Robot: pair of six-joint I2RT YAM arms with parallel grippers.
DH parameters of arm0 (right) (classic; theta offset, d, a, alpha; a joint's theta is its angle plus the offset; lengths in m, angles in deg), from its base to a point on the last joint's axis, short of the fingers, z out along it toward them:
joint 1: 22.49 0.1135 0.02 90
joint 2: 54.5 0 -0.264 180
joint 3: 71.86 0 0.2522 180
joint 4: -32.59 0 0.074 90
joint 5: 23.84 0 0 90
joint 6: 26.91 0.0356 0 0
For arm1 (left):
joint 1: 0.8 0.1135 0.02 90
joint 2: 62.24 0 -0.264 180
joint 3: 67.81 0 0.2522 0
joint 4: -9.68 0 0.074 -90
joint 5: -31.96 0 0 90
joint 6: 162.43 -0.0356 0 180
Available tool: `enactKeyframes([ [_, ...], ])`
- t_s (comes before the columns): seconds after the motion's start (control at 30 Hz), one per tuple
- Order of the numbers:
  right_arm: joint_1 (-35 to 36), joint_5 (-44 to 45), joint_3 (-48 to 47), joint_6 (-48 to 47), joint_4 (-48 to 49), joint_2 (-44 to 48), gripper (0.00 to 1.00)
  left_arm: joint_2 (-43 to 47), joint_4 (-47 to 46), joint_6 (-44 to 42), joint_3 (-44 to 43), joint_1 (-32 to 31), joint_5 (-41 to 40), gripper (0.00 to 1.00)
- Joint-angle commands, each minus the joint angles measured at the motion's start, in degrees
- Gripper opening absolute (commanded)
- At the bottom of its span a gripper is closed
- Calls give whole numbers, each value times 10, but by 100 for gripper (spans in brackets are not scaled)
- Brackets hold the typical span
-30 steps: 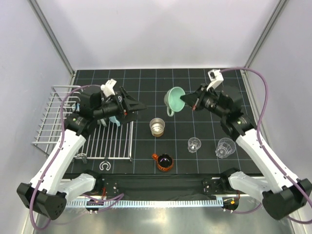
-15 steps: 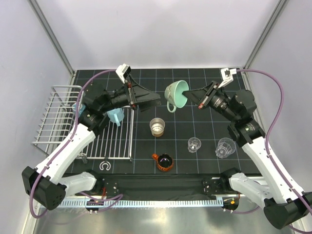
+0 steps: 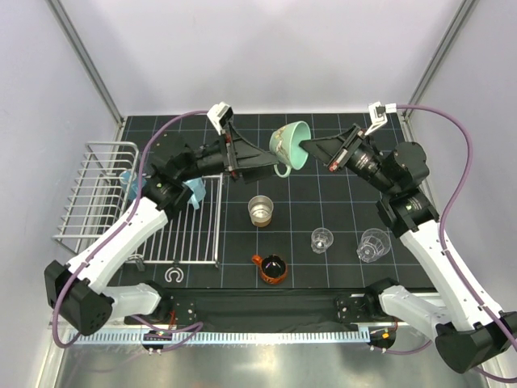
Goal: Load the cups into the dish rack
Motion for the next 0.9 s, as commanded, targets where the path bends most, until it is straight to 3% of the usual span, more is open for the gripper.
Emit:
enactKeyframes([
  [0.0,2,-6,-11,30,65,6,4,-18,-40,0,-42,-17,7,73],
  [0.1,8,0,-3,32,68,8,4,-32,-44,9,-53,-24,10,68],
  [0.33,21,3,10,29,67,18,4,-43,-69,38,-47,-25,2,43],
  [0.57,27,17,18,12,59,29,4,-47,-83,51,-48,-27,2,34],
  [0.67,31,18,17,7,61,26,4,-48,-90,63,-48,-27,-2,19],
  [0.7,32,17,17,6,62,25,4,-48,-90,64,-48,-27,-5,5],
  [0.73,35,17,18,6,61,23,4,-48,-90,66,-48,-27,-10,1],
  [0.87,42,14,15,-5,43,20,4,-43,-68,62,-49,-27,-20,0],
])
